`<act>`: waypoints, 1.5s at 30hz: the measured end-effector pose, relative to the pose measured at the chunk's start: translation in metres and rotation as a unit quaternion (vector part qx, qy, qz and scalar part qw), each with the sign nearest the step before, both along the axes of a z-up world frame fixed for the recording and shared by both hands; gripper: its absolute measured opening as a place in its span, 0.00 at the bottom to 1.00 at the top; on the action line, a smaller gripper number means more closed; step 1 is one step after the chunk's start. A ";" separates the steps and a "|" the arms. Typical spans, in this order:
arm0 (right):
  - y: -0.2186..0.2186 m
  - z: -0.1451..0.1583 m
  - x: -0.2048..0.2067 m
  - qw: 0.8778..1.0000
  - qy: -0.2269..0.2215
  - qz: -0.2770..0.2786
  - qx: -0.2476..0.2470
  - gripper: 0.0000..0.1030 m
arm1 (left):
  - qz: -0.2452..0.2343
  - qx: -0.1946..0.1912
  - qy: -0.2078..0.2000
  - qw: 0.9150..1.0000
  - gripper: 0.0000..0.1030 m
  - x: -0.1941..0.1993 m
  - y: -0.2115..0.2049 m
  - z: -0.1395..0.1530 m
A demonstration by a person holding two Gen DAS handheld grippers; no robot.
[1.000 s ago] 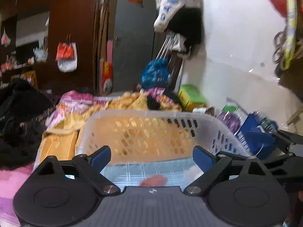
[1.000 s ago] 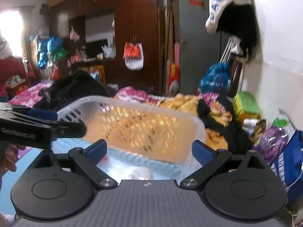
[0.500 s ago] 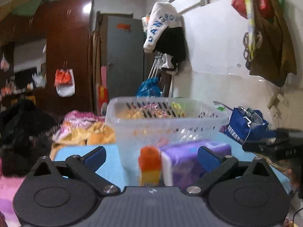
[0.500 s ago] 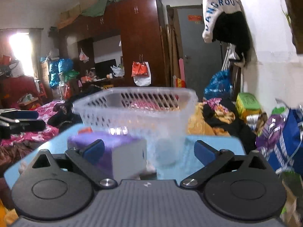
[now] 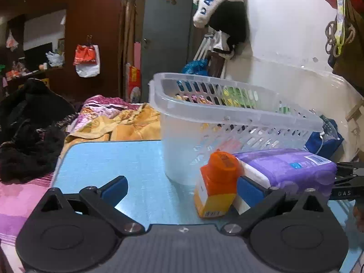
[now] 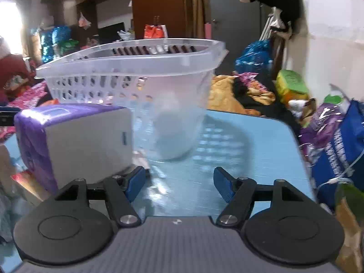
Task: Organize objects
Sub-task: 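Withdraw both grippers and move them toward the purple tissue pack, then grasp the purple tissue pack with both grippers and lift it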
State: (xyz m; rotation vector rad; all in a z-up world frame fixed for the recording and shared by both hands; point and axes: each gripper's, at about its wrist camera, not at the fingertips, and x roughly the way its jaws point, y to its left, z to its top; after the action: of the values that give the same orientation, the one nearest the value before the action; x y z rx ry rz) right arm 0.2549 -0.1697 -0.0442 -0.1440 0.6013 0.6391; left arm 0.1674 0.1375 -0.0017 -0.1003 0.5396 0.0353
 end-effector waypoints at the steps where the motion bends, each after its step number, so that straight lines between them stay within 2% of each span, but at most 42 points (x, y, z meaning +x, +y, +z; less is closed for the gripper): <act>1: 0.001 0.000 -0.002 1.000 -0.003 0.002 -0.003 0.68 | 0.001 0.002 0.003 1.000 1.00 0.002 -0.001 -0.002; 5: 0.001 0.004 -0.007 1.000 -0.013 0.004 -0.010 0.68 | -0.004 -0.002 0.008 1.000 0.97 0.007 -0.002 -0.004; 9: -0.019 0.011 -0.014 0.999 -0.004 -0.001 0.033 0.71 | 0.009 -0.011 -0.013 1.000 0.97 -0.013 0.003 0.000; 12: -0.030 0.019 -0.031 0.998 -0.012 0.011 0.062 0.83 | 0.004 -0.026 -0.040 0.999 0.97 -0.035 0.003 0.009; 15: -0.032 0.030 -0.044 0.996 -0.029 0.028 0.082 0.86 | -0.029 -0.042 -0.066 0.997 0.97 -0.052 -0.007 0.022; 18: -0.030 0.040 -0.052 0.993 -0.039 0.057 0.097 0.86 | -0.079 -0.044 -0.069 0.993 0.95 -0.056 -0.023 0.030; 22: -0.019 0.044 -0.048 0.991 -0.051 0.078 0.097 0.86 | -0.130 -0.091 -0.036 0.987 0.95 -0.038 -0.031 0.025; 27: 0.000 0.034 -0.031 0.990 -0.028 0.107 0.088 0.88 | -0.141 -0.147 0.009 0.979 0.95 -0.010 -0.028 0.011; 30: 0.007 0.032 -0.029 0.987 -0.028 0.126 0.093 0.90 | -0.137 -0.167 0.018 0.976 0.94 0.001 -0.027 0.003; 34: 0.012 0.030 -0.030 0.985 -0.034 0.148 0.085 0.90 | -0.135 -0.170 0.029 0.976 0.88 0.009 -0.030 -0.001; 39: 0.027 0.021 -0.039 0.983 -0.048 0.173 0.040 0.87 | -0.135 -0.152 0.041 0.978 0.88 0.016 -0.039 0.000; 45: 0.037 0.016 -0.042 0.982 -0.061 0.178 0.024 0.84 | -0.133 -0.135 0.045 0.981 0.88 0.020 -0.042 -0.001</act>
State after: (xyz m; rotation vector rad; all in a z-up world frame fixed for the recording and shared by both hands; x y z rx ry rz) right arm 0.2128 -0.1332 -0.0280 -0.2465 0.4434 0.9828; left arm 0.1876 0.0951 -0.0030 -0.2922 0.6426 -0.2977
